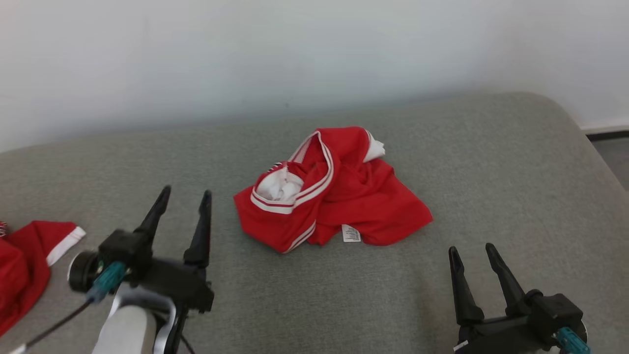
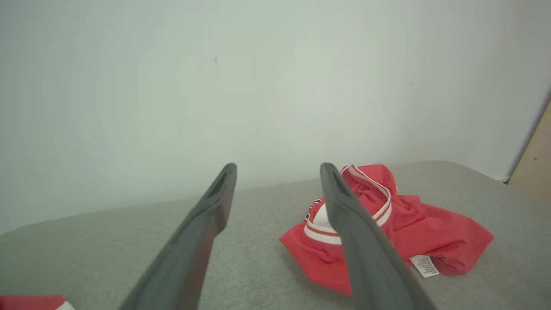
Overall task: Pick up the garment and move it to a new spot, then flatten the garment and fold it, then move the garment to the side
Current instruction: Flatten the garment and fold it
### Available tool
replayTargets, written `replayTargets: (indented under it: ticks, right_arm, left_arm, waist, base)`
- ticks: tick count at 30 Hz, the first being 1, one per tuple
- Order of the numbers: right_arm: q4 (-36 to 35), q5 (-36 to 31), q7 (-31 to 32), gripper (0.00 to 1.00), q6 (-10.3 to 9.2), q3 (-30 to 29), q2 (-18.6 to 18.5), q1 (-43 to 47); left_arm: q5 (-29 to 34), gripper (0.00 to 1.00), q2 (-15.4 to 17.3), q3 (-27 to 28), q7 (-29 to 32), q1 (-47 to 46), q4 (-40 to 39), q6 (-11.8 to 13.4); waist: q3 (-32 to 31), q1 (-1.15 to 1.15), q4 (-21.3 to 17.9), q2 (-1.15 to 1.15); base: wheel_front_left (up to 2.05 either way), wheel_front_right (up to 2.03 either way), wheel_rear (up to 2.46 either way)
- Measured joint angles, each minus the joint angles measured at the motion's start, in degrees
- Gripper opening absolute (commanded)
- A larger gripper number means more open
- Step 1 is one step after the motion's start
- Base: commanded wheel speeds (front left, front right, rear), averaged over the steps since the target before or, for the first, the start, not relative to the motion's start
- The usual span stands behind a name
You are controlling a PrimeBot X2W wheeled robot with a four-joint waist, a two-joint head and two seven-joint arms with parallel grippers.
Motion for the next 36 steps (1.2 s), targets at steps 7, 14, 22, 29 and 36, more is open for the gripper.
replayTargets:
  ticks: [7,14,22,29,36]
  right_arm:
    - [-0.3,0.4,0.0,1.0,0.0,-0.3,0.5,-1.6]
    - [-0.7,0.7,0.0,1.0,0.0,-0.7,0.9,-3.1]
    - [-1.2,0.7,0.0,1.0,0.0,-1.1,1.3,-4.5]
    - [-1.0,0.5,0.0,1.0,0.0,-2.1,1.4,-3.1]
    - [-0.5,0.3,0.0,1.0,0.0,-1.6,1.5,-1.8]
  left_arm:
    - [-1.7,1.0,-0.8,-6.0,4.1,-9.0,8.6,-0.3]
    - [-4.1,1.0,-0.6,-12.3,5.4,-12.5,17.6,-0.6]
    - [-4.9,0.0,0.0,-15.2,2.2,-16.7,27.9,-0.5]
    - [-5.9,0.0,-0.5,-15.1,-1.8,-19.1,31.6,-0.5]
    - [-7.5,0.0,2.3,-12.5,-3.7,-23.1,25.7,-0.5]
  waist:
    - [3.6,0.0,-3.7,0.0]
    - [7.1,0.0,-7.3,0.0]
    - [10.0,0.0,-10.5,0.0]
    - [9.6,0.0,-9.9,0.0]
    - [6.6,-0.01,-6.9,0.0]
  base:
    - [0.0,0.0,0.0]
    - [0.0,0.0,0.0]
    - [0.0,0.0,0.0]
    - [0.0,0.0,0.0]
    - [0.0,0.0,0.0]
